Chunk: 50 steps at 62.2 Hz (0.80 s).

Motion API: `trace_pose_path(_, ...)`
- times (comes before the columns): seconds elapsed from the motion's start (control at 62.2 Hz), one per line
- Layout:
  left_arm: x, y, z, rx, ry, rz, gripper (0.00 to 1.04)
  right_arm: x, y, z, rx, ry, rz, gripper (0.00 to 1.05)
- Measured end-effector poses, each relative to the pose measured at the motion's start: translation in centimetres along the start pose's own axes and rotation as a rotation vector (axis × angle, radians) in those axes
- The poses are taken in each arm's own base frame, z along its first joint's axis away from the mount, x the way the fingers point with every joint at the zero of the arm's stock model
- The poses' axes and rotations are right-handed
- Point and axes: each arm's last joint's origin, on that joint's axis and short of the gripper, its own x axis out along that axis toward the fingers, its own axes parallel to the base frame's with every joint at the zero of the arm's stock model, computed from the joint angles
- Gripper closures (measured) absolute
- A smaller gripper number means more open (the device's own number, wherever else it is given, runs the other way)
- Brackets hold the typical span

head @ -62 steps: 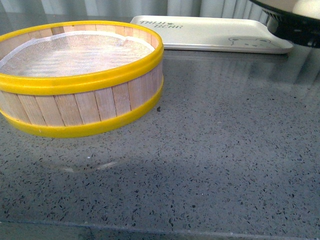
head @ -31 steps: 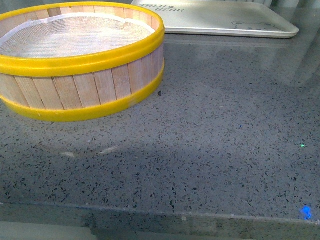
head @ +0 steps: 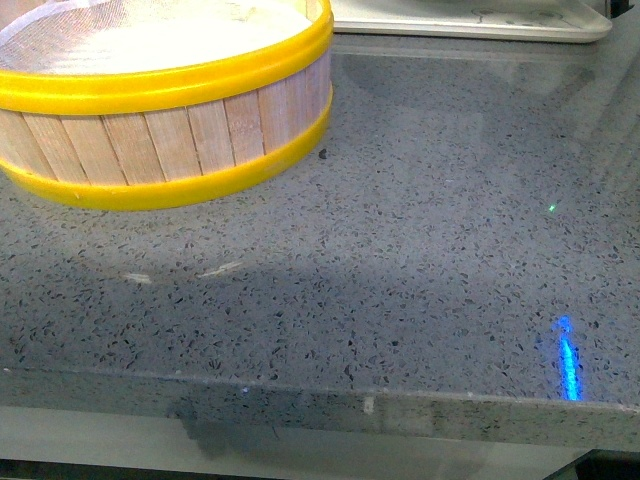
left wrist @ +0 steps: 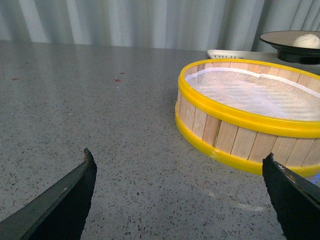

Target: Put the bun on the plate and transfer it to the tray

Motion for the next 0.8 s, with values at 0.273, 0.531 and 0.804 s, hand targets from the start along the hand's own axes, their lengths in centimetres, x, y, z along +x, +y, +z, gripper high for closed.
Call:
trace_pose_path(0.273, 0.0, 0.0, 0.0, 0.000, 0.000, 0.000, 0.07, 1.3, -0.6, 1.3, 0.019, 0.008, -0.034, 1.02)
trace_pose_path(0.531, 0.0, 0.0, 0.0, 0.000, 0.000, 0.000, 0.07, 1.9, -0.6, 1.8, 0.029, 0.042, -0.069, 1.02)
trace_pose_path(0.804, 0.0, 0.0, 0.0, 0.000, 0.000, 0.000, 0.07, 1.8, -0.6, 2.1, 0.039, 0.062, -0.084, 0.65)
